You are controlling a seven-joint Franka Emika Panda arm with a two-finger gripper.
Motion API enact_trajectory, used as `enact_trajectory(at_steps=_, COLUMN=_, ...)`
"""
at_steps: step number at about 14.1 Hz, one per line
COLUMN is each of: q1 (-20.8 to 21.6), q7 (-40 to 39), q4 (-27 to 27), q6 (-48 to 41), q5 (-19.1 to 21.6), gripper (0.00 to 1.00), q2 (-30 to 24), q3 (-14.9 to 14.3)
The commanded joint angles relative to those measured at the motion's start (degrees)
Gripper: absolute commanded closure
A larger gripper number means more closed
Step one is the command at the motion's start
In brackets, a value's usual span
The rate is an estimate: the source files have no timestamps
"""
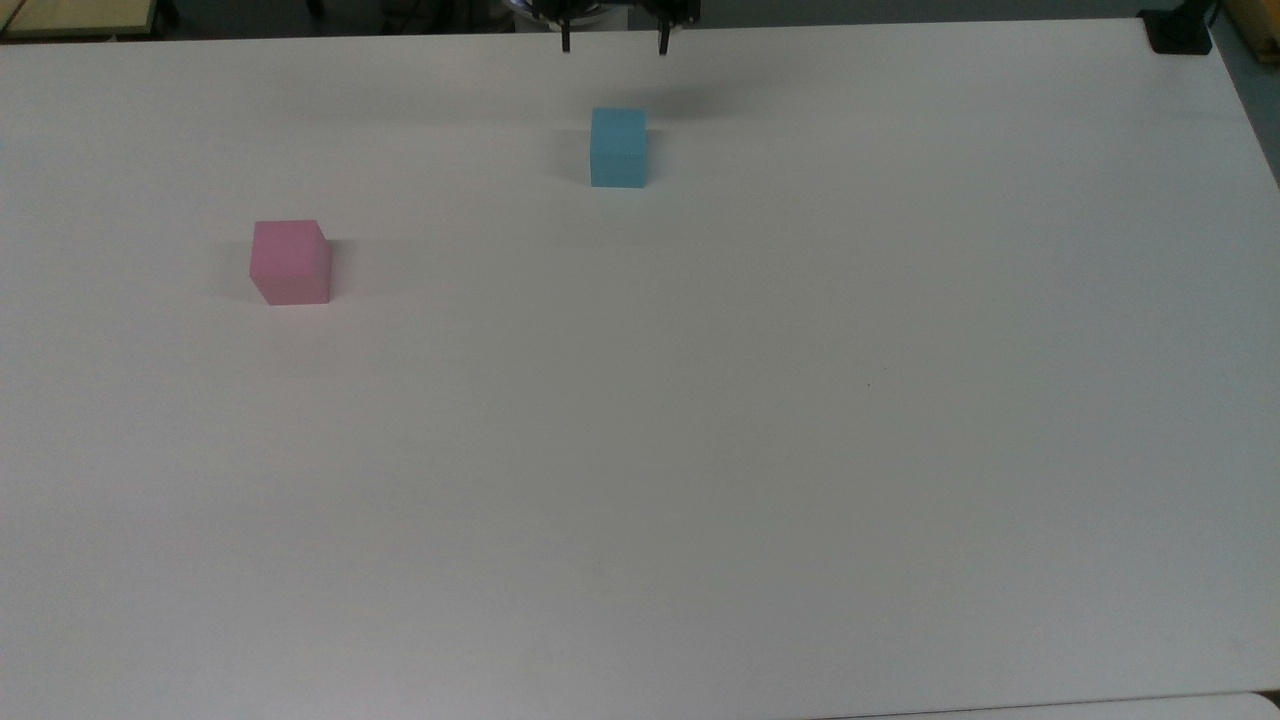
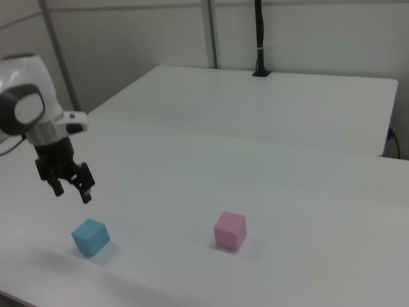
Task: Put blue cube on pink cube
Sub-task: 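Lower the open gripper over the light-blue cube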
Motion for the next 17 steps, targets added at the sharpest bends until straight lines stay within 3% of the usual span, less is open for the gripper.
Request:
enact_trajectory(at_steps=1, q1=2.73, q7=5.69, q4=-5.96, q6=10.79, q5=-0.05, gripper=0.0, q2=4.62, q3=0.18)
enact_trajectory(at_steps=3, q1=2.65, q7=6.6, q4=-5.96, q6=14.07, q5=-0.23, gripper=0.0, q2=8.94, q3=0.18)
enact_trajectory(at_steps=6, q1=1.69, q7=6.6, q4=-5.96, q6=14.17, q5=-1.02, gripper=0.0, q2=11.06, q3=0.09)
enact_trajectory(at_steps=17, q1=-0.51, q7=5.28, q4=-5.79, q6=14.43, q5=-3.65, gripper=0.01, q2=12.29, q3=0.09)
